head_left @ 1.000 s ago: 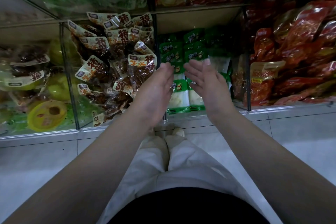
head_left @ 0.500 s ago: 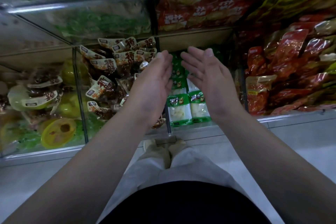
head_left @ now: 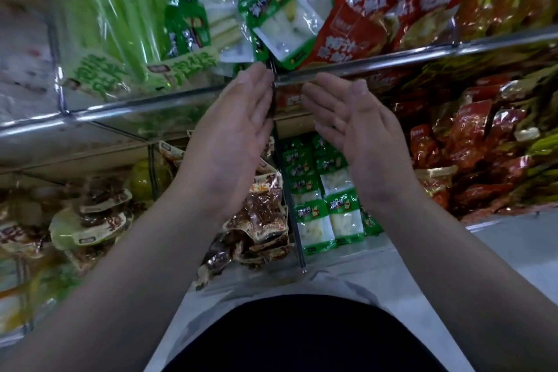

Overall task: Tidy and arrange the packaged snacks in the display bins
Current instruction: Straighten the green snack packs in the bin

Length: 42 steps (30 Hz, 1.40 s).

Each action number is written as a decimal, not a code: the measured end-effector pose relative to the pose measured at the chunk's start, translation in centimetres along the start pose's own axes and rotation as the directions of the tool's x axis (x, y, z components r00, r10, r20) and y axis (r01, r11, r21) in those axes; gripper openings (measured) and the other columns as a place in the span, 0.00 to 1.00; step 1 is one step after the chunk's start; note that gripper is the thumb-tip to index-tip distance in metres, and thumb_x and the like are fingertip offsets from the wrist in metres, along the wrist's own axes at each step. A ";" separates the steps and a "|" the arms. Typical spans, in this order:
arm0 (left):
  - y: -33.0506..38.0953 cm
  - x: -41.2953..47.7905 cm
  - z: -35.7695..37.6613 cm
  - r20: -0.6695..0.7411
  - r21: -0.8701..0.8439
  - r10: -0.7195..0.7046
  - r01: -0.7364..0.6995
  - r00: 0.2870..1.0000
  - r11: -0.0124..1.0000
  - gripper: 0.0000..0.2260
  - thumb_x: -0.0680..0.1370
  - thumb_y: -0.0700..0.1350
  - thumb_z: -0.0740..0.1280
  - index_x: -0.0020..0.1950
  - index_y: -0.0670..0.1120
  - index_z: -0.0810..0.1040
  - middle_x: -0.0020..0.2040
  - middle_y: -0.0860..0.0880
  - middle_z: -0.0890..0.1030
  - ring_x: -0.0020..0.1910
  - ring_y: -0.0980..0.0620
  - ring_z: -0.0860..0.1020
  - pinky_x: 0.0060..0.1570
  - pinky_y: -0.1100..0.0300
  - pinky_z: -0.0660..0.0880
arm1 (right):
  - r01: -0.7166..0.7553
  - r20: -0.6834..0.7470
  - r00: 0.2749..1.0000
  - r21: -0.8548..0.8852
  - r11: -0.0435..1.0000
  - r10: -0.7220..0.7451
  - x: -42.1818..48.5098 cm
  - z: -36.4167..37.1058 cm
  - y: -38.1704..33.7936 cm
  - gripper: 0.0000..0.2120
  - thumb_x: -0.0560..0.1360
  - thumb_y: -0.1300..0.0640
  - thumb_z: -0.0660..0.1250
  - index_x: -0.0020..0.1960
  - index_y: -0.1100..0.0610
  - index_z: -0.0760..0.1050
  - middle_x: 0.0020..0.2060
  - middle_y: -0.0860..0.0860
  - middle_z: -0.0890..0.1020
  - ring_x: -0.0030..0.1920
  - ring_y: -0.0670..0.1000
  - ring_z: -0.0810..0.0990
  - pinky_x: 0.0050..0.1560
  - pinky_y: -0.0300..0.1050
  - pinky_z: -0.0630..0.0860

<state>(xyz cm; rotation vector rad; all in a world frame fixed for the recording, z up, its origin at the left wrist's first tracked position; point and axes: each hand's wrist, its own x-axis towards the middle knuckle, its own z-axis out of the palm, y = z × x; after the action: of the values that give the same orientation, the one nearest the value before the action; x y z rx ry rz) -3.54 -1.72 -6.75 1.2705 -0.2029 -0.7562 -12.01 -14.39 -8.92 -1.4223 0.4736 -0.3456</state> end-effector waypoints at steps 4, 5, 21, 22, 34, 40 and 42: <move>2.0 0.8 -0.5 -0.002 -0.004 0.030 -0.030 1.000 1.000 0.24 0.83 0.52 0.50 0.78 0.47 0.57 0.76 0.52 0.65 0.73 0.58 0.64 0.71 0.59 0.60 | 0.000 0.020 1.000 0.003 1.000 0.000 1.0 1.3 -1.5 0.24 0.77 0.41 0.51 0.66 0.49 0.72 0.62 0.46 0.80 0.61 0.42 0.79 0.62 0.40 0.75; 2.4 1.0 -0.6 -0.008 -0.006 0.027 -0.027 1.000 1.000 0.24 0.83 0.52 0.50 0.78 0.47 0.58 0.76 0.52 0.65 0.73 0.58 0.65 0.70 0.60 0.60 | -0.006 0.024 1.000 0.000 1.000 0.006 1.2 1.6 -1.8 0.24 0.76 0.41 0.51 0.66 0.49 0.72 0.62 0.46 0.80 0.61 0.41 0.79 0.62 0.39 0.75; 5.2 3.5 0.4 -0.074 -0.077 -0.130 0.124 0.989 0.989 0.25 0.84 0.54 0.51 0.79 0.45 0.55 0.78 0.48 0.61 0.75 0.52 0.61 0.70 0.56 0.59 | -0.113 -0.023 0.994 -0.229 0.967 0.110 5.9 3.0 -5.9 0.27 0.78 0.37 0.54 0.73 0.49 0.67 0.70 0.45 0.71 0.69 0.43 0.69 0.73 0.50 0.65; 5.2 3.7 0.4 -0.077 -0.082 -0.134 0.127 0.988 0.988 0.25 0.84 0.54 0.51 0.79 0.45 0.55 0.78 0.48 0.61 0.75 0.52 0.61 0.71 0.56 0.59 | -0.121 -0.019 0.993 -0.250 0.961 0.120 6.3 2.9 -6.0 0.26 0.80 0.39 0.54 0.73 0.50 0.65 0.70 0.45 0.71 0.70 0.44 0.69 0.73 0.51 0.65; 5.2 5.1 1.3 -0.155 -0.092 -0.186 0.173 0.970 0.981 0.09 0.84 0.53 0.52 0.55 0.53 0.71 0.50 0.62 0.76 0.54 0.63 0.73 0.62 0.55 0.68 | -0.129 -0.008 0.990 -0.487 0.864 0.144 8.8 3.2 -6.3 0.30 0.79 0.39 0.57 0.76 0.52 0.60 0.71 0.51 0.70 0.67 0.53 0.73 0.68 0.55 0.69; 5.2 4.8 1.1 -0.144 -0.109 -0.186 0.171 0.972 0.979 0.10 0.83 0.52 0.56 0.53 0.52 0.74 0.40 0.61 0.82 0.51 0.59 0.76 0.60 0.54 0.70 | -0.131 0.008 0.988 -0.483 0.866 0.154 8.0 2.7 -6.4 0.23 0.81 0.44 0.58 0.73 0.53 0.66 0.67 0.47 0.72 0.64 0.46 0.71 0.59 0.42 0.68; 5.3 4.6 1.0 -0.135 -0.112 -0.174 0.159 0.976 0.981 0.11 0.82 0.53 0.57 0.57 0.50 0.75 0.45 0.57 0.81 0.51 0.57 0.77 0.57 0.55 0.73 | -0.158 0.028 0.981 -0.450 0.879 0.190 7.7 2.9 -6.2 0.22 0.81 0.44 0.57 0.72 0.53 0.67 0.61 0.44 0.73 0.58 0.43 0.71 0.52 0.40 0.68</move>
<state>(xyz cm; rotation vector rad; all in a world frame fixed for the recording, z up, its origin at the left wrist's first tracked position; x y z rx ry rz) 1.47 -4.81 -2.83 1.2509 0.0596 -0.8041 -3.63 -16.54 -3.34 -1.8155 0.6459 -0.0349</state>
